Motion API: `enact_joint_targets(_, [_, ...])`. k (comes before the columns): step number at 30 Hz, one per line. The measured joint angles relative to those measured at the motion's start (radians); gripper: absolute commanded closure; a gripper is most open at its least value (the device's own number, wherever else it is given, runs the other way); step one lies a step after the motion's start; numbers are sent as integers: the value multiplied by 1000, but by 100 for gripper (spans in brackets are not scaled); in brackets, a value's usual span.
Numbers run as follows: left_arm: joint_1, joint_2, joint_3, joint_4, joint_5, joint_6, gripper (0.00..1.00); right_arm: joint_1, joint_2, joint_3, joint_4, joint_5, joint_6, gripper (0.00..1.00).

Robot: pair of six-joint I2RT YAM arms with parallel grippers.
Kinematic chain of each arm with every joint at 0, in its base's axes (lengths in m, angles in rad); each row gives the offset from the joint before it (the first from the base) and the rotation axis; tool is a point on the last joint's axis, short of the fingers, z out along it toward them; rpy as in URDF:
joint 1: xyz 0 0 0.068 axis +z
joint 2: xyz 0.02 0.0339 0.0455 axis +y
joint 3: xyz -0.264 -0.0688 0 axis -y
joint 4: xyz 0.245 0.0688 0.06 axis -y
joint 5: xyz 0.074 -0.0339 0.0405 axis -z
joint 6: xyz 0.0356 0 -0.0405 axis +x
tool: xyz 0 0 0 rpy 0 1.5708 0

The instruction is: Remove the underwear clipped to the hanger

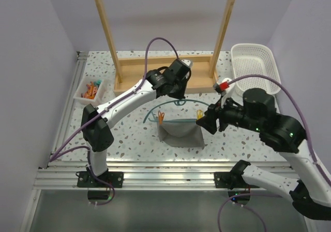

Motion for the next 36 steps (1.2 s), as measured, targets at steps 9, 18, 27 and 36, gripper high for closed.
enact_joint_targets(9, [1, 8, 35, -32, 81, 31, 100, 0, 151, -76, 11, -50, -5, 44])
enact_joint_targets(18, [3, 8, 35, -56, 85, 40, 100, 0, 159, -78, 16, 49, -14, 42])
enact_joint_targets(27, [3, 8, 34, -57, 90, 44, 100, 0, 156, -114, 31, 108, -13, 50])
enact_joint_targets(36, [3, 15, 34, -56, 99, 44, 100, 0, 173, -153, 51, 96, 0, 52])
